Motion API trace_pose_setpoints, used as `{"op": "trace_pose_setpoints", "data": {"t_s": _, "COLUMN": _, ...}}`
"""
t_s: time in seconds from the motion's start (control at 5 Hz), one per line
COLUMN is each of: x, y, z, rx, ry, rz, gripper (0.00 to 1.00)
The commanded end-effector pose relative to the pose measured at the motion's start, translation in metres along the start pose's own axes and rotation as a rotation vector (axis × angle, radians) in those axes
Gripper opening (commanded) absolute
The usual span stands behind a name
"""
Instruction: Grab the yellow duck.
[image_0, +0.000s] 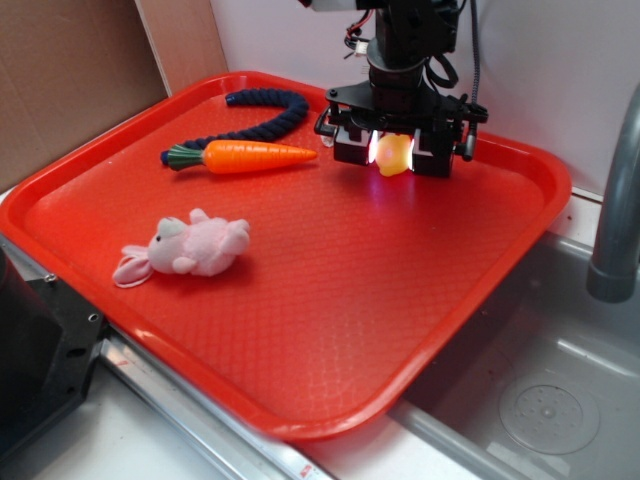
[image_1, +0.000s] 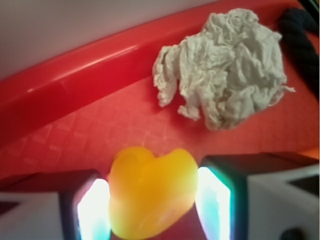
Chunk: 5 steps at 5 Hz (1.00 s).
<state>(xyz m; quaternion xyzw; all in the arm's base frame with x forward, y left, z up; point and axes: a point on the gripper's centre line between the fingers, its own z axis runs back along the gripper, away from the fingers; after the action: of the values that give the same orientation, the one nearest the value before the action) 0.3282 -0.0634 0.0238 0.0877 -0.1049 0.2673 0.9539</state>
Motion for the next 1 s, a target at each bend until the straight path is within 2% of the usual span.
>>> {"op": "trace_pose_setpoints", "data": {"t_s": 0.0, "x": 0.006, "y": 0.039, "z": 0.075, "rx": -0.191, "ry": 0.070, "rz": -0.112, "gripper": 0.00}}
{"op": "trace_pose_setpoints", "data": {"t_s": 0.2, "x": -0.007, "y": 0.062, "z": 0.105, "rx": -0.273, "ry": 0.083, "rz": -0.176, "gripper": 0.00}}
{"op": "trace_pose_setpoints", "data": {"t_s": 0.4, "x": -0.026, "y": 0.084, "z": 0.131, "rx": -0.312, "ry": 0.091, "rz": -0.237, "gripper": 0.00}}
{"op": "trace_pose_setpoints", "data": {"t_s": 0.6, "x": -0.046, "y": 0.105, "z": 0.148, "rx": -0.330, "ry": 0.113, "rz": -0.269, "gripper": 0.00}}
{"op": "trace_pose_setpoints", "data": {"t_s": 0.8, "x": -0.060, "y": 0.121, "z": 0.158, "rx": -0.322, "ry": 0.121, "rz": -0.278, "gripper": 0.00}}
